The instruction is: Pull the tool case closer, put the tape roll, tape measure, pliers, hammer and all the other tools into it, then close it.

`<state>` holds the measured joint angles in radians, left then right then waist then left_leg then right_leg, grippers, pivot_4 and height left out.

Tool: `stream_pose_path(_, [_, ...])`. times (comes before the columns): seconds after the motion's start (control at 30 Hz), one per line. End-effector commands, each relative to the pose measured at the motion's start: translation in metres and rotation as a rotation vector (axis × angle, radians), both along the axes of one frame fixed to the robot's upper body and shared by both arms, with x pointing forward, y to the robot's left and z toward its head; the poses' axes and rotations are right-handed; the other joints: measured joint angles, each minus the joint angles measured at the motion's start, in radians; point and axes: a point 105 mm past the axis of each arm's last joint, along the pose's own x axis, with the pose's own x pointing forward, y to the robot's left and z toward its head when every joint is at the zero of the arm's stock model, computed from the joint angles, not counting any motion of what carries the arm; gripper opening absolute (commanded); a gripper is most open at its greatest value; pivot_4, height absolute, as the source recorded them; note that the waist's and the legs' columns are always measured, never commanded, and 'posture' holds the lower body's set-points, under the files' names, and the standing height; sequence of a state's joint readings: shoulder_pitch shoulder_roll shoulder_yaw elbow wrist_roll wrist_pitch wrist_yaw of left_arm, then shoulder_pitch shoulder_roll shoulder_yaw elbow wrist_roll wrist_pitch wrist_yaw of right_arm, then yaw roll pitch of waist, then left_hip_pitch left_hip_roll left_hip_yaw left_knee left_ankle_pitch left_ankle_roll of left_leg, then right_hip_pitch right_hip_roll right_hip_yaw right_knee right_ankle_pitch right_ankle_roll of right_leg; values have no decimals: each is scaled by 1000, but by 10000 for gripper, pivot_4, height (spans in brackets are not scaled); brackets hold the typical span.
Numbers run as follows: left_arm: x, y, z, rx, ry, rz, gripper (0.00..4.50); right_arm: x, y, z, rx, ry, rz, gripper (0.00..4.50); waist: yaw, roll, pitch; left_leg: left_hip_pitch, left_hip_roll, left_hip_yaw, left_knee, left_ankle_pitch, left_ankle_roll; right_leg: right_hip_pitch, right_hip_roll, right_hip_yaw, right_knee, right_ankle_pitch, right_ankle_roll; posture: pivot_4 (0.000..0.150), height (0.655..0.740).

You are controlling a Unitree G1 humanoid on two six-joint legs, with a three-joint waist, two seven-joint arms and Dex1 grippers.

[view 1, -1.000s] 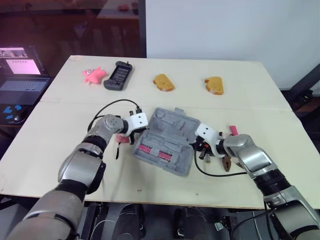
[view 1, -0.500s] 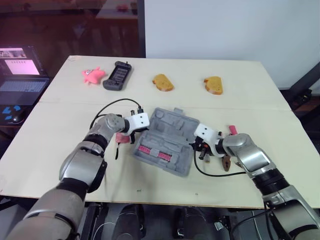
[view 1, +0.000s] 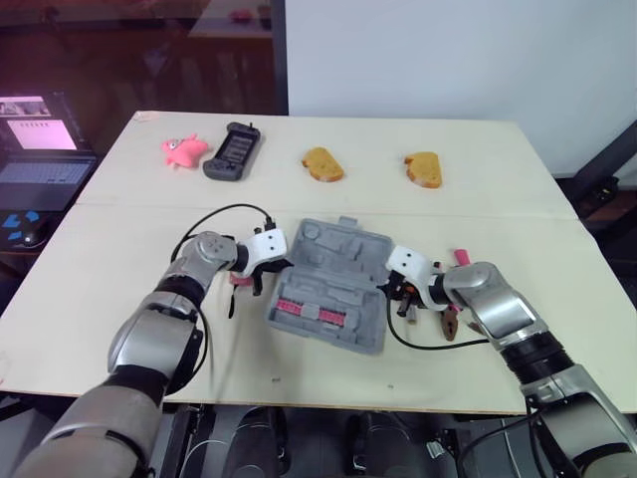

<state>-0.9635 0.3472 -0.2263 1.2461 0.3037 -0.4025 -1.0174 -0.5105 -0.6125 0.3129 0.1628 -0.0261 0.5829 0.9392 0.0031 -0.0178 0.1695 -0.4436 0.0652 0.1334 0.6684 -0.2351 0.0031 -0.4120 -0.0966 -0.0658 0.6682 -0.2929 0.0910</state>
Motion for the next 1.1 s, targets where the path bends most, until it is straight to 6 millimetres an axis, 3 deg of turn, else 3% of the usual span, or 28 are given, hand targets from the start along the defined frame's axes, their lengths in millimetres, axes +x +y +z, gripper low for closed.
stream_pose_path(0.03, [-16, -11, -9, -37, 51, -86, 0, -4, 18, 14, 28, -33, 85, 719, -1, 0, 0, 0, 0, 0, 0, 0, 0, 0, 0, 0, 0, 0, 0, 1500, 7188])
stream_pose_path(0.5, [-53, -12, -19, -70, 128, -150, 0, -31, 22, 14, 27, 32, 122, 719, -14, 1, 0, 0, 0, -1, 0, 0, 0, 1, 0, 0, 0, 0, 0, 1500, 7188])
stream_pose_path(0.83, [-81, -11, -24, -52, 189, -169, 0, -38, 22, 8, 30, 49, 106, 719, -15, 1, -1, 1, 1, -1, 0, 0, 0, 1, 0, 0, 0, 0, 0, 1500, 7188])
stream_pose_path(1.1, [-83, -2, -25, -29, 180, -117, 0, -35, 28, 4, 35, 47, 113, 719, -15, 1, -1, 1, 1, -1, -1, 0, 0, 1, 0, 0, 0, 0, 0, 1500, 7188])
